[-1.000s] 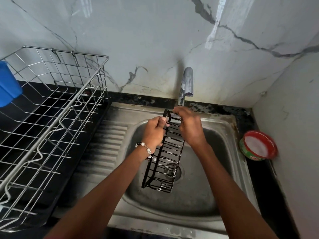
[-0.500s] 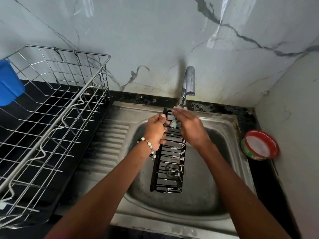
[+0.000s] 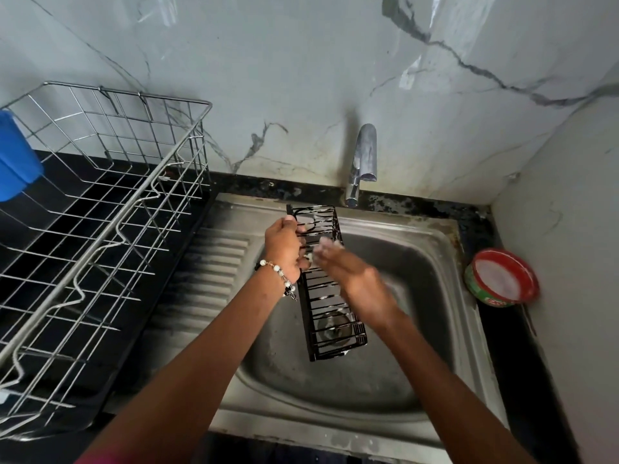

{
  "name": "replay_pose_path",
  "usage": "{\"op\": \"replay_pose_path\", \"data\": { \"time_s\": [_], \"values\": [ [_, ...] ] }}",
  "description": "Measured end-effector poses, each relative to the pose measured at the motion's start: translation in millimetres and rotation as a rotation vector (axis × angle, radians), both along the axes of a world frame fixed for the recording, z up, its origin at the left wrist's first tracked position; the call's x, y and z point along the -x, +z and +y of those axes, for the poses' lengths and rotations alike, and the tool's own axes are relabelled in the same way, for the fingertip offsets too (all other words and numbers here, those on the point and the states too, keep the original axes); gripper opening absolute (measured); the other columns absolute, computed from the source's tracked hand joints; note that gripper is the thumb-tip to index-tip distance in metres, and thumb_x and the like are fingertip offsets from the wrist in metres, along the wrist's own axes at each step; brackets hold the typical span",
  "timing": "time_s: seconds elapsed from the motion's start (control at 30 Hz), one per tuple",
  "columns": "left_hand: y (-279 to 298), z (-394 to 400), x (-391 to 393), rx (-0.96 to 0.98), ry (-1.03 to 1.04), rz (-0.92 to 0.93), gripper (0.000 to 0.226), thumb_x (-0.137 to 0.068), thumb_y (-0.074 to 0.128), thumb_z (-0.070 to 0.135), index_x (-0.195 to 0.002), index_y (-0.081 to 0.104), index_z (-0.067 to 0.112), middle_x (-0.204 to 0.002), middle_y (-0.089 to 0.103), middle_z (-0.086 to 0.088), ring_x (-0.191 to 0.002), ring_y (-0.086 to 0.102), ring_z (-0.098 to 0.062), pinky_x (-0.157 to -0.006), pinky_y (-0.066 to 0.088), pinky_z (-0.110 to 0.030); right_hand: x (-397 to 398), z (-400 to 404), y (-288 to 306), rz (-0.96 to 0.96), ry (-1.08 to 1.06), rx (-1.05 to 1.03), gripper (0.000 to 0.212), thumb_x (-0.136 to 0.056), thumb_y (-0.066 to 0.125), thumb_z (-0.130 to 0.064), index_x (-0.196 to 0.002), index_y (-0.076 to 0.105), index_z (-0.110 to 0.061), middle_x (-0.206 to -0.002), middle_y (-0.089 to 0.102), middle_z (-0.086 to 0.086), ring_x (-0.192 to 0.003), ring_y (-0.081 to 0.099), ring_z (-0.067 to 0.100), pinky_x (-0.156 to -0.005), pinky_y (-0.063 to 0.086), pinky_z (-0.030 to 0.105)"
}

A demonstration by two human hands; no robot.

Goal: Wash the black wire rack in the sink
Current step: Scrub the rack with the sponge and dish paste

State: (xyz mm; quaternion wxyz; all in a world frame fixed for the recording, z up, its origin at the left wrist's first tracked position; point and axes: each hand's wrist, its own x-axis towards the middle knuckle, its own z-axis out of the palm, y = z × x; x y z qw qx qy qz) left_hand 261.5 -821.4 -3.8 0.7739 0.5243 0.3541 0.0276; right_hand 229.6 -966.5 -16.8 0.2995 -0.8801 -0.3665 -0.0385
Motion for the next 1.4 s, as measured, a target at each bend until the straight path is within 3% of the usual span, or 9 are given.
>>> {"op": "replay_pose_path", "data": {
  "time_s": [0.13, 0.3, 0.47, 0.67, 0.83, 1.03, 1.17, 1.3, 1.4],
  "values": [
    [2.8, -4.9, -1.5, 0.04, 0.002, -0.005, 0.038, -0.104, 0.038, 0.031, -0.072, 0.049, 0.014, -0.053, 0.034, 0.001, -0.03, 0.023, -0.006, -0.038, 0.02, -0.01, -36.0, 17.1, 24.4, -0.01, -0.156, 0.011, 0.06, -0.077, 0.024, -0.017, -0.113, 0.068, 0.002, -0.121, 0.064, 0.023, -0.114, 0.061, 0.037, -0.101, 0.041, 0.043],
    [6.1, 7.4, -8.4, 0.076, 0.106, -0.032, 0.039, -0.104, 0.037, 0.033, -0.071, 0.047, 0.014, -0.043, 0.037, 0.005, -0.025, 0.026, -0.006, -0.036, 0.021, -0.009, -15.9, 23.2, 13.8, 0.046, -0.155, -0.07, 0.038, -0.092, 0.042, -0.017, -0.121, 0.064, -0.007, -0.123, 0.058, -0.005, -0.124, 0.051, 0.012, -0.093, 0.031, 0.0],
    [0.8, 23.7, -12.6, 0.143, 0.251, 0.001, 0.038, -0.103, 0.036, 0.031, -0.07, 0.046, 0.014, -0.048, 0.031, 0.003, -0.024, 0.021, -0.005, -0.034, 0.02, -0.008, 30.5, 2.3, -3.7, -0.056, 0.101, -0.041, 0.043, -0.102, 0.034, -0.021, -0.104, 0.072, 0.001, -0.113, 0.069, 0.015, -0.11, 0.062, 0.028, -0.108, 0.033, 0.025],
    [-4.3, 15.1, -5.0, 0.225, 0.346, 0.036, 0.037, -0.103, 0.035, 0.025, -0.07, 0.046, 0.013, -0.056, 0.033, 0.001, -0.024, 0.023, -0.006, -0.034, 0.021, -0.01, 5.8, -0.8, 3.6, 0.153, -0.294, -0.132, 0.045, -0.089, 0.033, 0.004, -0.126, 0.059, -0.001, -0.138, 0.051, 0.012, -0.134, 0.042, 0.025, -0.111, 0.011, 0.005],
    [-6.2, 14.4, -4.2, 0.261, 0.384, 0.041, 0.032, -0.101, 0.036, 0.021, -0.072, 0.046, 0.014, -0.049, 0.039, 0.003, -0.022, 0.029, -0.006, -0.034, 0.019, -0.01, 12.6, 20.1, 7.0, 0.126, -0.218, -0.065, 0.05, -0.085, 0.03, -0.012, -0.117, 0.065, 0.0, -0.127, 0.06, 0.019, -0.119, 0.057, 0.032, -0.107, 0.038, 0.033],
    [-10.5, 25.7, -3.9, 0.288, 0.411, 0.058, 0.033, -0.1, 0.035, 0.02, -0.07, 0.047, 0.014, -0.058, 0.036, 0.002, -0.027, 0.025, -0.007, -0.035, 0.021, -0.012, 26.1, -18.2, -8.4, 0.088, -0.111, -0.105, 0.041, -0.097, 0.036, -0.022, -0.119, 0.064, -0.003, -0.133, 0.055, 0.009, -0.129, 0.049, 0.024, -0.112, 0.025, 0.015],
    [-13.3, 16.2, -3.4, 0.321, 0.415, 0.067, 0.03, -0.097, 0.032, 0.012, -0.071, 0.047, 0.013, -0.061, 0.042, 0.0, -0.027, 0.026, -0.007, -0.034, 0.02, -0.013, 12.6, 1.5, 2.4, 0.046, -0.436, -0.154, 0.05, -0.078, 0.034, 0.007, -0.116, 0.066, 0.002, -0.123, 0.063, 0.021, -0.119, 0.058, 0.033, -0.109, 0.031, 0.018],
    [-12.2, 18.6, -6.5, 0.359, 0.407, 0.069, 0.031, -0.1, 0.032, 0.012, -0.071, 0.044, 0.013, -0.057, 0.041, -0.001, -0.025, 0.024, -0.007, -0.034, 0.019, -0.01, 23.2, 3.0, -5.9, -0.11, -0.186, 0.012, 0.049, -0.066, 0.062, 0.02, -0.113, 0.066, 0.006, -0.119, 0.064, 0.024, -0.113, 0.061, 0.037, -0.113, 0.023, 0.025],
    [-13.4, 25.4, -8.5, 0.397, 0.397, 0.09, 0.032, -0.1, 0.034, 0.017, -0.07, 0.044, 0.012, -0.058, 0.037, 0.0, -0.026, 0.025, -0.008, -0.032, 0.019, -0.012, 35.9, -21.5, -3.4, -0.042, -0.041, -0.03, 0.04, -0.102, 0.041, -0.025, -0.112, 0.068, 0.003, -0.126, 0.062, 0.012, -0.121, 0.056, 0.013, -0.113, 0.023, 0.015]
  ]
}}
